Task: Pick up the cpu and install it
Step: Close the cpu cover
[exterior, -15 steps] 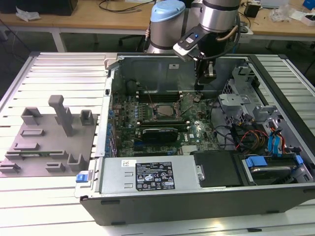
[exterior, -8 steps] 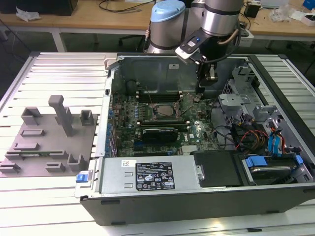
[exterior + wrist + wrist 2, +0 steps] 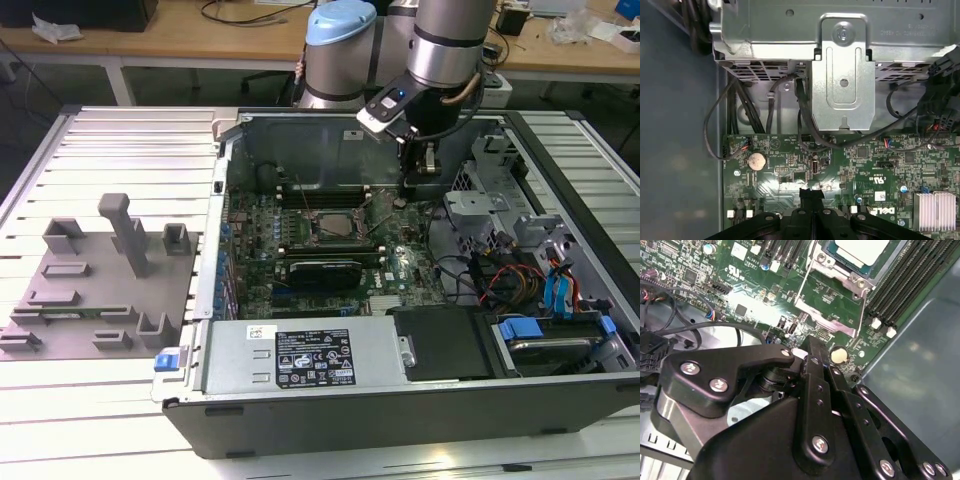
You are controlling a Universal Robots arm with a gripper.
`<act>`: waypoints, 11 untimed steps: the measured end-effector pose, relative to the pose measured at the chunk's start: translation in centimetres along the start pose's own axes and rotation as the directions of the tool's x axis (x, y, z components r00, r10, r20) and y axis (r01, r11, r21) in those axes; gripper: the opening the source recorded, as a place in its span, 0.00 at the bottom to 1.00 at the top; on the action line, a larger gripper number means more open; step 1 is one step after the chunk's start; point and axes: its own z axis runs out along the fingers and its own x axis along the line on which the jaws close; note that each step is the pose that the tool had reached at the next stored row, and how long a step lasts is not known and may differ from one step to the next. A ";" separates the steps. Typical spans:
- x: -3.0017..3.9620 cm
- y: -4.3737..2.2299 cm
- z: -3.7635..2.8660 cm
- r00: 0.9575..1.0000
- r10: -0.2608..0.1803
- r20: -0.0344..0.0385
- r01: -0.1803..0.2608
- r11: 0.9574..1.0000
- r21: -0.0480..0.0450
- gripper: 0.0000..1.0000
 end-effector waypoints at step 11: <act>0.37 0.19 2.15 1.000 0.000 0.007 0.000 1.000 0.008 0.11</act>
